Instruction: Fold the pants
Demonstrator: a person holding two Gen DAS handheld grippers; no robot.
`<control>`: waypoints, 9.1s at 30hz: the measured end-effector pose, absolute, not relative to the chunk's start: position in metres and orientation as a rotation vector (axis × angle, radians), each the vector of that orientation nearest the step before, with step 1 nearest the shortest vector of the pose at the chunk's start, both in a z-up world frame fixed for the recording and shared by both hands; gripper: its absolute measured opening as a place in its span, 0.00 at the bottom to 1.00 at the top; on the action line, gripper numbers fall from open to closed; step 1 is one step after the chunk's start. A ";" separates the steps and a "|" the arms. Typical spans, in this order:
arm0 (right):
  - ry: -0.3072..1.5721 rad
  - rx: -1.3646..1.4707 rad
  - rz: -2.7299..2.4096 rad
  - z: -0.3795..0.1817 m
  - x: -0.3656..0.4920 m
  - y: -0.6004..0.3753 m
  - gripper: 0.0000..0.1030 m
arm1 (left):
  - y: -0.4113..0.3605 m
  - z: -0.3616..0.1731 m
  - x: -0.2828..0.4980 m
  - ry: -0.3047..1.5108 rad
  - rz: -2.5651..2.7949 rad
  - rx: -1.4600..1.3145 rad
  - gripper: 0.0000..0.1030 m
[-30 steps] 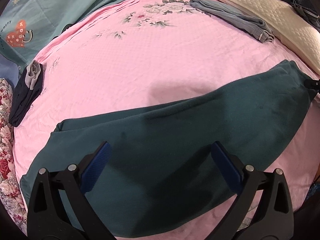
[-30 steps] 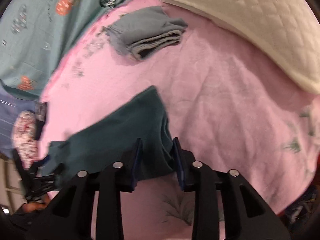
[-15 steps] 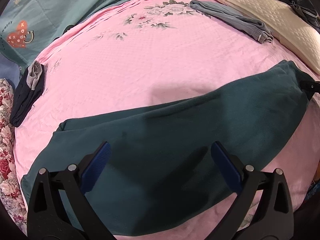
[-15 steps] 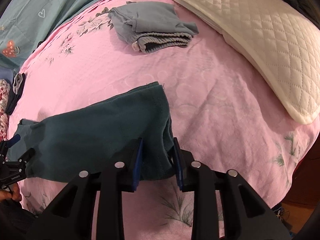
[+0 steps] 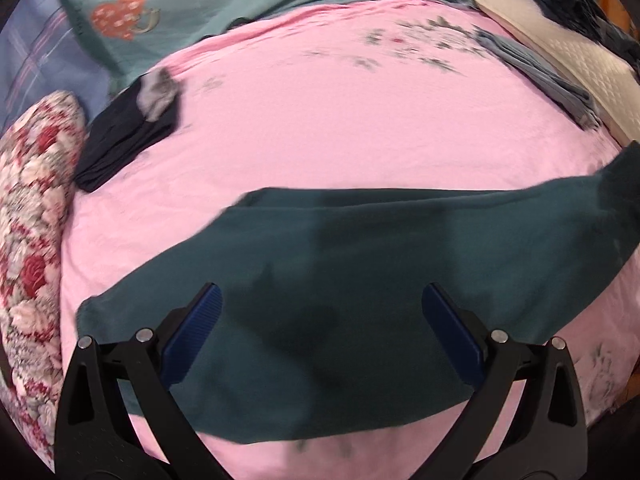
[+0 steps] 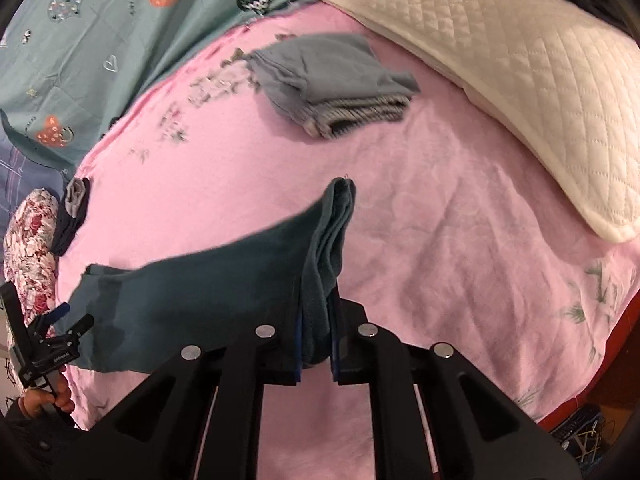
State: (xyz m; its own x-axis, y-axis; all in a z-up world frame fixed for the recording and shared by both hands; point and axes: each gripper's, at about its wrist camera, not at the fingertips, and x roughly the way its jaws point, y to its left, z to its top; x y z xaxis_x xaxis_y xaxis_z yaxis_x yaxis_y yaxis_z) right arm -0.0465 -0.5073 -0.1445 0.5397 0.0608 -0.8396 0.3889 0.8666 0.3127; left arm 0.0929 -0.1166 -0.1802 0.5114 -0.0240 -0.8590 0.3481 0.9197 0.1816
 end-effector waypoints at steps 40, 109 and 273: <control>0.976 0.158 0.051 -0.146 0.043 -0.281 0.32 | -0.069 -0.144 0.111 0.925 -0.547 0.075 0.96; 1.210 0.058 0.694 -0.189 0.074 -0.104 0.25 | 0.079 -0.179 0.079 1.065 -0.170 0.069 0.83; 0.919 0.399 0.132 -0.152 0.034 -0.308 0.29 | -0.110 -0.212 0.097 1.097 -0.474 0.423 0.77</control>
State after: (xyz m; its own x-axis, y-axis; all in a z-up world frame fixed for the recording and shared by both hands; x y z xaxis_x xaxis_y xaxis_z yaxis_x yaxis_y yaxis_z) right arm 0.0336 -0.3078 -0.1524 0.6046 0.2790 -0.7461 0.0578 0.9188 0.3904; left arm 0.0972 -0.1100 -0.2124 0.3769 -0.1544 -0.9133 0.5590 0.8241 0.0913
